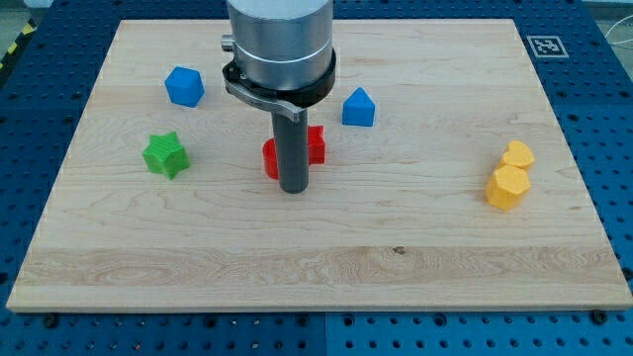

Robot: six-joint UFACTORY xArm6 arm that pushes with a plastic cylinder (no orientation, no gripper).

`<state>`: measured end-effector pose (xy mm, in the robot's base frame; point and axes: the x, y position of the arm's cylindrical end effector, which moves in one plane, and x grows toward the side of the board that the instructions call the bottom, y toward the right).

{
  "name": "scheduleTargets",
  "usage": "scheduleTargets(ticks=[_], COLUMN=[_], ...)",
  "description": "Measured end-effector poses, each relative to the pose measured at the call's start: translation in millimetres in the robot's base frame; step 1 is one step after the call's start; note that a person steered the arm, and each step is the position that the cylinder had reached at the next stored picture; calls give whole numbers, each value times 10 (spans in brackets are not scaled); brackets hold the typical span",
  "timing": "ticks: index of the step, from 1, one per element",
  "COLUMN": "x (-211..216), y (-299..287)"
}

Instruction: Slide the red circle down a bit

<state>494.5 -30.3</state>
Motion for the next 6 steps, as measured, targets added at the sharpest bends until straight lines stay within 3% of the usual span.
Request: scheduleTargets(ticks=[3,6], x=[375,-75], y=[-330,-547])
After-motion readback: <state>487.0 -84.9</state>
